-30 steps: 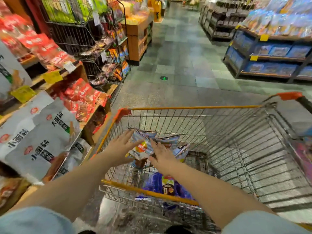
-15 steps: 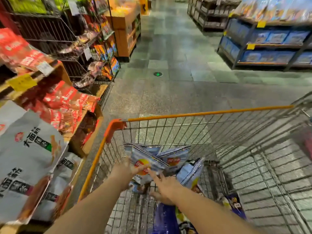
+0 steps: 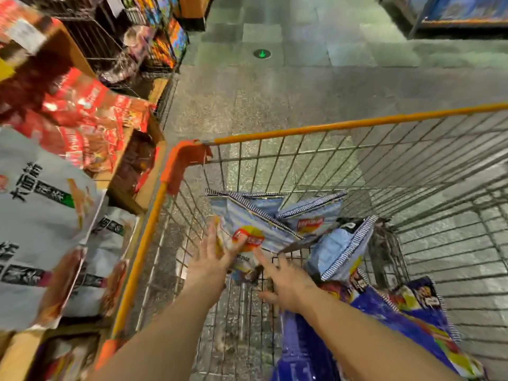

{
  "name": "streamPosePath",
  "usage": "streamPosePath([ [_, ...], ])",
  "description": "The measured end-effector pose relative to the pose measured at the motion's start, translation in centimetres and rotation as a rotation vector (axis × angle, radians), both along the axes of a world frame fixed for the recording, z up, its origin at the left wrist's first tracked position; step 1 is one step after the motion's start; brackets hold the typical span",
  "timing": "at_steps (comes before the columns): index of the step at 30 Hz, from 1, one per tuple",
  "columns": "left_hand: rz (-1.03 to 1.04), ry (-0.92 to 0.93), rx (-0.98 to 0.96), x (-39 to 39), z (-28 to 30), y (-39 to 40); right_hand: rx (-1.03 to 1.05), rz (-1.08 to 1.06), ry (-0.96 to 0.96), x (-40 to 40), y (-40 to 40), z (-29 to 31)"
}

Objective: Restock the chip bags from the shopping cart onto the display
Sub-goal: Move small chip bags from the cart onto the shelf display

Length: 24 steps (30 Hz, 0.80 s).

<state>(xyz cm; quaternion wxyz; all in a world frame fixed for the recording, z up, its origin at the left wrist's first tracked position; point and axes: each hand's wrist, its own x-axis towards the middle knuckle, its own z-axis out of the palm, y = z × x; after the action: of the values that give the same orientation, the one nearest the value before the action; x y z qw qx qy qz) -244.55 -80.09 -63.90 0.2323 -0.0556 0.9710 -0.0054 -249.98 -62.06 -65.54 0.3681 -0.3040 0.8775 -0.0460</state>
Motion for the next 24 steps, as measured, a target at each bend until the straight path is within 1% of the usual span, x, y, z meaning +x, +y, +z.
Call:
streamPosePath([
  [3, 0.066, 0.038, 0.067, -0.2, -1.2, -0.1, -0.046, -0.009, -0.023, -1.0, -1.2, -0.5],
  [7, 0.091, 0.017, 0.119, -1.3, -1.7, -0.6, -0.146, -0.120, -0.008, -1.0, -2.3, -1.6],
  [15, 0.043, 0.053, 0.089, -2.0, -2.4, -1.3, -0.224, -0.210, 0.005, -0.8, -2.8, -2.5],
  [19, 0.040, 0.073, 0.097, -1.8, -2.6, -1.7, -0.230, -0.211, 0.026, -0.6, -2.9, -2.8],
  [24, 0.026, 0.116, 0.087, -1.5, -2.2, -1.5, -0.276, -0.244, -0.012, -0.6, -2.5, -2.8],
])
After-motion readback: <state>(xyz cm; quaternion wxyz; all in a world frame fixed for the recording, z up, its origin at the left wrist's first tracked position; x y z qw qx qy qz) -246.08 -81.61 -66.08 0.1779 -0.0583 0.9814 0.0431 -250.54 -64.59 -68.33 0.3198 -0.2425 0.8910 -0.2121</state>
